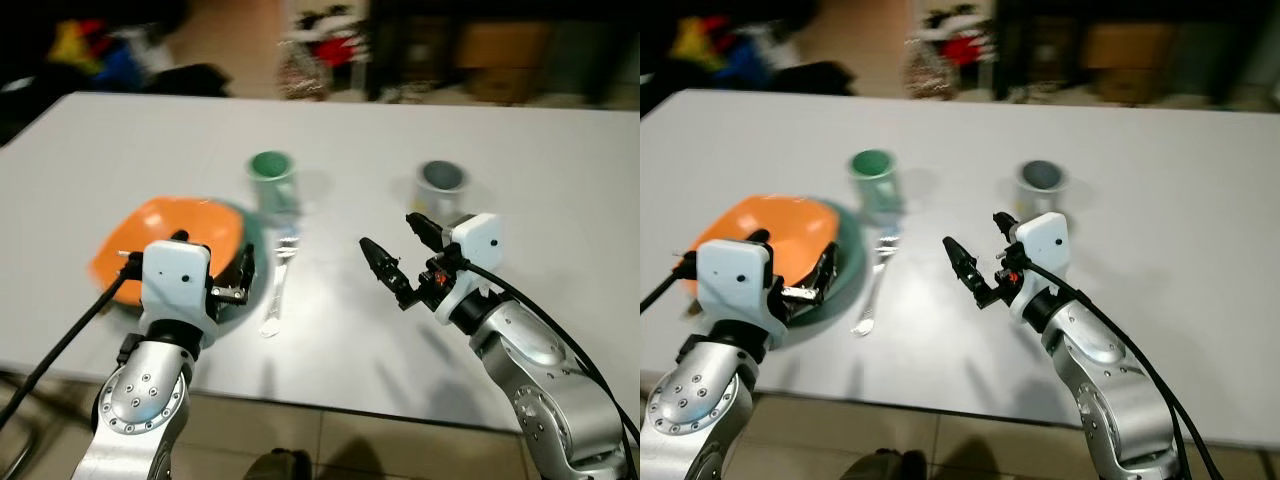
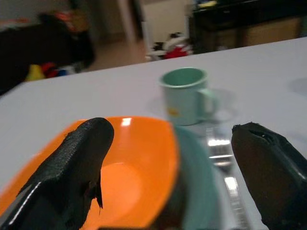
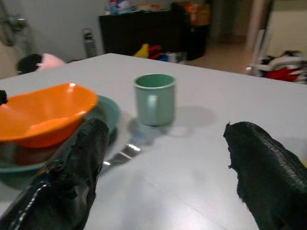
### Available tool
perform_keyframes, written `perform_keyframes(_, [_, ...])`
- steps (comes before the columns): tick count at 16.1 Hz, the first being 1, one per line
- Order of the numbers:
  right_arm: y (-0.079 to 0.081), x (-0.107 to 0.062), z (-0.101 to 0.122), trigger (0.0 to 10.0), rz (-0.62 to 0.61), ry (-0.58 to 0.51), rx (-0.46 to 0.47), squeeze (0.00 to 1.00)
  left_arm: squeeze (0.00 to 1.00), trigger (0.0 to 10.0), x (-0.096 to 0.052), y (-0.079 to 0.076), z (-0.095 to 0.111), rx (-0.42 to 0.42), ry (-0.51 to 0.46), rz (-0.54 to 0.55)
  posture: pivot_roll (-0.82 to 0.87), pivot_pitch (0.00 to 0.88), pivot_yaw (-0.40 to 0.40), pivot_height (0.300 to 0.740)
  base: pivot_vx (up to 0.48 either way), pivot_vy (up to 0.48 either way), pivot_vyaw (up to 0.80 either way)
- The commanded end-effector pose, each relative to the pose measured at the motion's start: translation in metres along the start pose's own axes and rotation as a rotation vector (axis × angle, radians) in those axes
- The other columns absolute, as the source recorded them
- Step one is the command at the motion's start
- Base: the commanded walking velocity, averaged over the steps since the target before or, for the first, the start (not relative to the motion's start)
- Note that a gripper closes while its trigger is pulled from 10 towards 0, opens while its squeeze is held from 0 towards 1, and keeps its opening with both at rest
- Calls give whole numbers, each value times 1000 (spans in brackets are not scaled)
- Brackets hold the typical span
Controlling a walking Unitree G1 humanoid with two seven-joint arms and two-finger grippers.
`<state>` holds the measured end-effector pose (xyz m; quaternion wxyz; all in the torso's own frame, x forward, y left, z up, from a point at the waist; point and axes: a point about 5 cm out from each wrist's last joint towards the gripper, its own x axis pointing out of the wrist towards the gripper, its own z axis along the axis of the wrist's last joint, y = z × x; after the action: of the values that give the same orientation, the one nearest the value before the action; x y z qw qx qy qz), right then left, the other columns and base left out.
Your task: Setting the table
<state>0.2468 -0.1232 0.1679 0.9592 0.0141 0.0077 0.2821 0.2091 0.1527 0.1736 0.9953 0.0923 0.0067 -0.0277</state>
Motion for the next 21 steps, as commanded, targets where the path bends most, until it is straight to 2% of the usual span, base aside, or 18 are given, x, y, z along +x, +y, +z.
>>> perform_keyframes(1, [0, 0, 9, 10000, -5, -34, 12, 1000, 0, 10000, -1, 4, 8, 12, -40, 29, -72, 0, 69, 740, 0, 0, 800])
perform_keyframes(3, [0, 0, 13, 10000, -12, -36, 28, 1000, 0, 10000, -1, 8, 16, 16, -69, 64, -64, 0, 64, 740, 0, 0, 800])
perform_keyframes(5, [2, 3, 14, 10000, 1, -33, 19, 1000, 0, 10000, -3, 12, 14, -14, -55, 101, -60, 0, 61, 740, 0, 0, 800])
perform_keyframes(8, [5, 7, 18, 10000, 17, -43, 62, 1000, 0, 10000, -4, 12, 13, 0, -52, 104, -51, 0, 48, 740, 0, 0, 800])
perform_keyframes(21, [3, 10, 14, 10000, 17, -28, 95, 1000, 0, 10000, -3, 14, 10, 7, -33, 107, -30, 0, 45, 740, 0, 0, 800])
